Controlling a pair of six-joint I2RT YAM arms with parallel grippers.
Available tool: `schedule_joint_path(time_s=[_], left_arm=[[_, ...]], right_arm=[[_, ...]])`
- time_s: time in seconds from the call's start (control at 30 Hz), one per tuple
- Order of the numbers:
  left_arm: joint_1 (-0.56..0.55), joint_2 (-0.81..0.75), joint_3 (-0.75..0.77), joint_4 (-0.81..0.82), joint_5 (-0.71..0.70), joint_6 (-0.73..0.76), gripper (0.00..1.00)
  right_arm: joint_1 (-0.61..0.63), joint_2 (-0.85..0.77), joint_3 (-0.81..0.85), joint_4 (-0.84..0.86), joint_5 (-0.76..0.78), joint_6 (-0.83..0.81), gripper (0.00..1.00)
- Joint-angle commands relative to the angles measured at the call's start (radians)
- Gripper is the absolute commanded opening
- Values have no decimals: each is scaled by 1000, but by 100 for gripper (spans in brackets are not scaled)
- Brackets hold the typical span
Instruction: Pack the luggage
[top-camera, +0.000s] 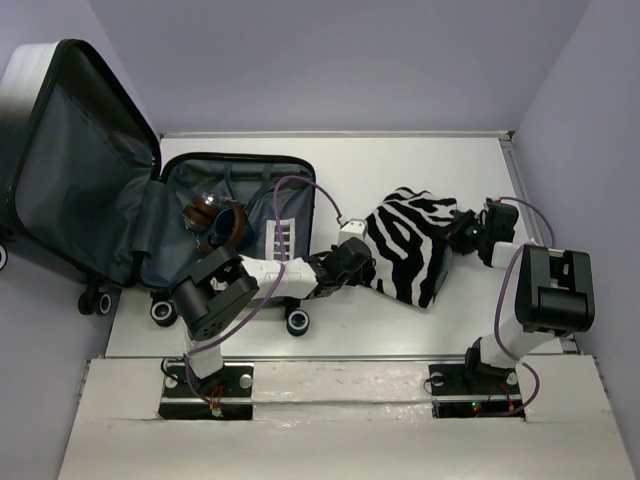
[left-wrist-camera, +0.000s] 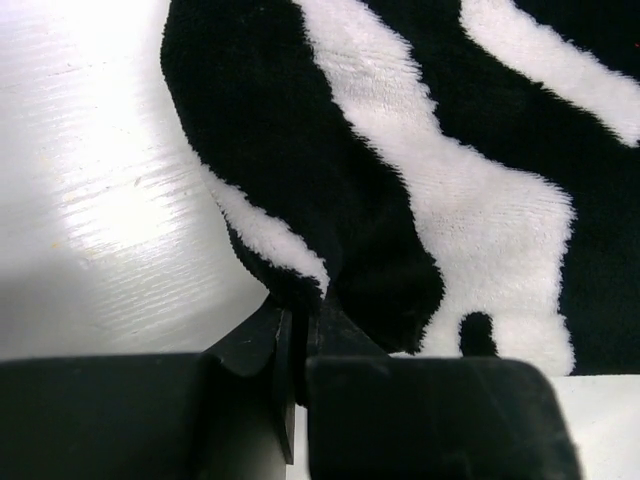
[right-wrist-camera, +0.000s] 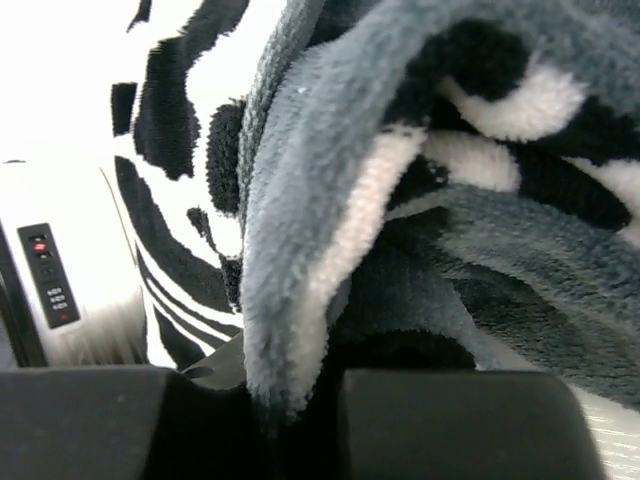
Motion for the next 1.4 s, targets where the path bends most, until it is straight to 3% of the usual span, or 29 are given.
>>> schedule_joint_path(time_s=[0.0, 0.33, 0.43, 0.63, 0.8, 0.97, 1.0, 1.03, 1.07, 1.1, 1.13, 1.17, 1.23, 1.37], left_arm=[[4, -48, 3, 57, -78, 38, 6], [80, -128, 271, -20, -17, 93, 6], [169, -170, 369, -69, 58, 95, 6], [368, -320, 582, -260, 86, 131, 6], [551, -549, 475, -369, 71, 150, 6], [909, -836, 109, -356, 201, 101, 6], [948, -861, 58, -357, 201, 102, 8], [984, -880, 15, -359, 203, 105, 16], [1008, -894, -29, -359, 210, 111, 47], [1077, -903, -95, -373, 212, 114, 63], [1100, -906, -117, -379, 215, 125, 93], [1119, -909, -141, -385, 216, 134, 99], [1153, -934, -145, -405, 217, 153, 99], [1159, -1004, -84, -442, 198, 161, 99]], right_arm=[[6, -90, 0, 107, -8, 14, 7], [62, -320, 167, -63, 22, -12, 7], [124, -303, 312, -116, 30, -8, 7], [357, -115, 739, -198, 84, 22, 7], [602, 98, 1013, -207, 137, 29, 7], [834, 339, 1104, -192, 174, 32, 7], [866, 379, 1113, -190, 185, 32, 9], [895, 419, 1126, -192, 193, 26, 15], [944, 492, 1139, -199, 191, 20, 35], [963, 523, 1167, -228, 194, 8, 48], [978, 561, 1176, -244, 212, -6, 65], [992, 568, 1182, -276, 228, -24, 70], [1012, 562, 1170, -314, 265, -69, 81], [1023, 502, 1126, -365, 288, -126, 84]])
